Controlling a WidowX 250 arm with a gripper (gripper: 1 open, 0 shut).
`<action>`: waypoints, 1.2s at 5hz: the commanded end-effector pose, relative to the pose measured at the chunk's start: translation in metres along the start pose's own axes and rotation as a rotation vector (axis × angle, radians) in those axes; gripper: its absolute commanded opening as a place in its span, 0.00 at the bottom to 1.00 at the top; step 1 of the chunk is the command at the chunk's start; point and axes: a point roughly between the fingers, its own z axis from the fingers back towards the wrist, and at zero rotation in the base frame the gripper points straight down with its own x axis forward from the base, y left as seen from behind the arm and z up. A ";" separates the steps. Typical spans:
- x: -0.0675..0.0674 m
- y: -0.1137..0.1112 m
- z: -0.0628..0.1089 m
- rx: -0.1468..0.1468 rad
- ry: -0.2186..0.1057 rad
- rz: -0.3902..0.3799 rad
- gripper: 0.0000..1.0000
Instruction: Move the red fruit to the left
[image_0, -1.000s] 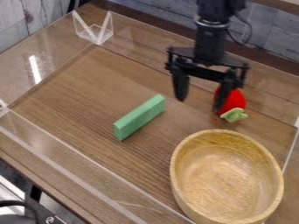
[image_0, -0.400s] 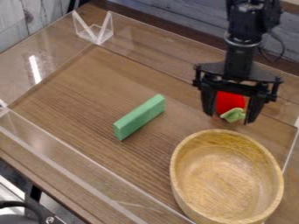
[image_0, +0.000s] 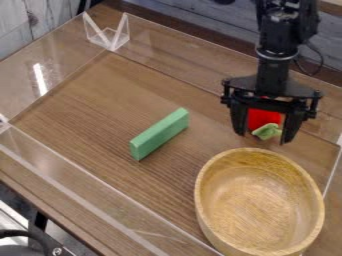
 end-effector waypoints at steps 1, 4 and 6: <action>0.018 0.000 0.019 -0.029 -0.052 0.013 1.00; 0.026 0.003 0.019 -0.027 -0.087 0.092 1.00; 0.033 -0.004 0.016 -0.017 -0.093 0.105 1.00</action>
